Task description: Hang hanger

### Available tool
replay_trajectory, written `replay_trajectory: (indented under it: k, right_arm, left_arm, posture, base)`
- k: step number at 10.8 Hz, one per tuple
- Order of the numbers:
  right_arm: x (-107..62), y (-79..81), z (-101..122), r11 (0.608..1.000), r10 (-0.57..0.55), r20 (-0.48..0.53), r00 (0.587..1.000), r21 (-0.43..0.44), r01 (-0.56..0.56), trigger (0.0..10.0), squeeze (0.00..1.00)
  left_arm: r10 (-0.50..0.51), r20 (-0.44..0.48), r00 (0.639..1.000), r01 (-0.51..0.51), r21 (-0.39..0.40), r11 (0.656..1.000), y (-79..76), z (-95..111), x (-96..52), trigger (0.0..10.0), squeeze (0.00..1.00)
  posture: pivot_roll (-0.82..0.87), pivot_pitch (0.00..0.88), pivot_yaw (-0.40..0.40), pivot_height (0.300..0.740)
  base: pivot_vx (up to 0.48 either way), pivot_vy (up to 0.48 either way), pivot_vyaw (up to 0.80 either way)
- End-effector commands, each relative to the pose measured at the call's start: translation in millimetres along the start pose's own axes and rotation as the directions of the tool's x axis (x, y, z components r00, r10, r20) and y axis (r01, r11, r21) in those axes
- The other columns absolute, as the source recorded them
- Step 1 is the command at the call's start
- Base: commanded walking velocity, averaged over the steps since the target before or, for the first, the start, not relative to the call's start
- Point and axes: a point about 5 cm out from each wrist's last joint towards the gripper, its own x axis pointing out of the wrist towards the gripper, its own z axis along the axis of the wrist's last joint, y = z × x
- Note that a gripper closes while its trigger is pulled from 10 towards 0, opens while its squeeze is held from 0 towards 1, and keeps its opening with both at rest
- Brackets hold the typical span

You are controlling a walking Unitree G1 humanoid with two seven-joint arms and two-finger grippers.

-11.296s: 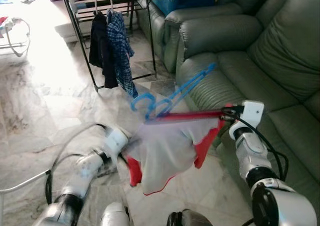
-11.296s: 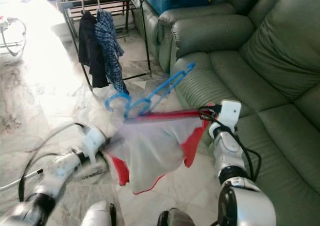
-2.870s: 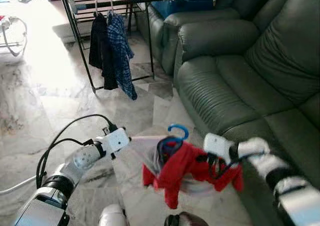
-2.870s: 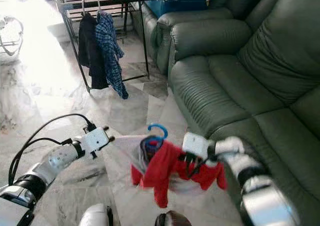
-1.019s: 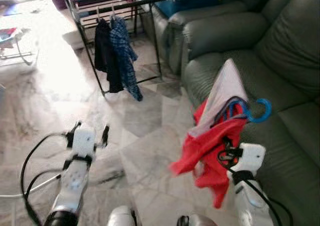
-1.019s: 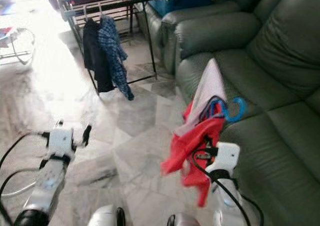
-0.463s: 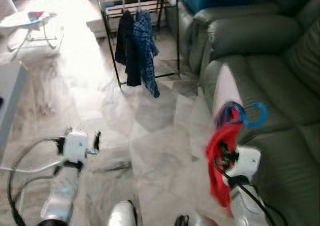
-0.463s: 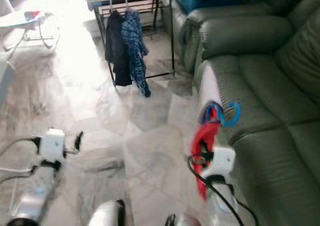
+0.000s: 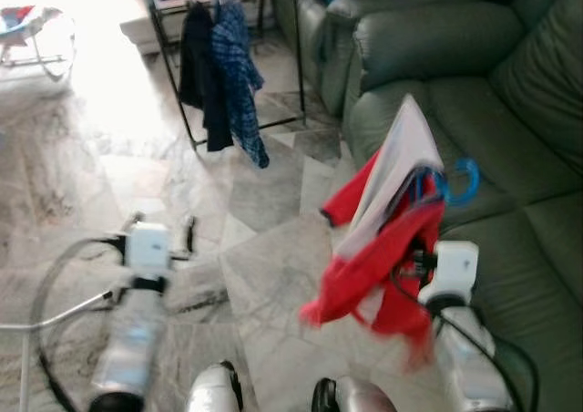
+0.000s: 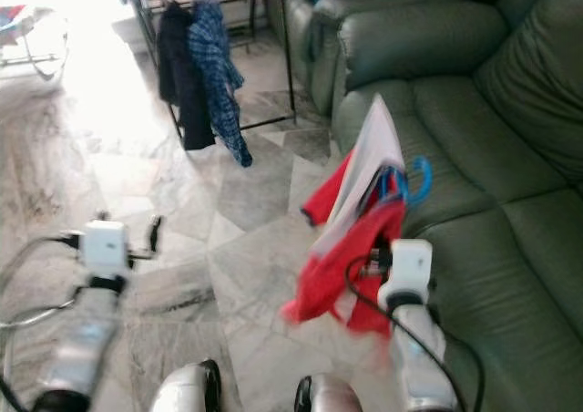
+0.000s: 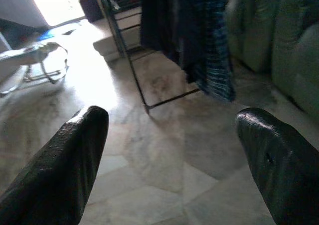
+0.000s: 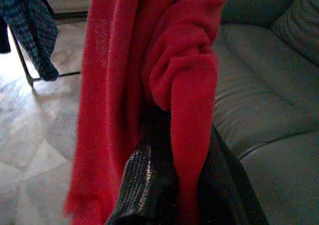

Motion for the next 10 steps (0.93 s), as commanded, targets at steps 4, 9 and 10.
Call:
replay_trajectory:
  k: [4,9,10]
  right_arm:
    - [-11.3,15.3,-6,0.996,0.074,-0.012,0.997,0.042,-0.073,10.0,0.0]
    - [-1.0,13.3,-2,0.996,0.064,0.0,0.998,0.055,-0.064,10.0,0.0]
    - [0.3,9.0,0,0.998,0.045,0.005,0.999,0.051,-0.046,10.0,0.0]
  left_arm:
    - [-0.004,-0.041,0.999,0.004,0.013,1.0,5.7,-6,-6.1,10.0,0.0]
    - [0.004,-0.038,0.999,-0.005,-0.023,1.0,-0.4,-5,-1.9,10.0,0.0]
    - [-0.006,-0.039,0.999,0.005,-0.028,1.0,-2.3,-5,-1.8,10.0,0.0]
  posture:
    - [-0.01,0.14,-0.046,0.74]
    - [-0.01,0.111,-0.062,0.74]
    - [-0.01,0.113,-0.058,0.74]
  base:
    - [0.0,0.0,0.0]
    - [0.158,0.0,0.39]
    - [0.27,0.0,0.0]
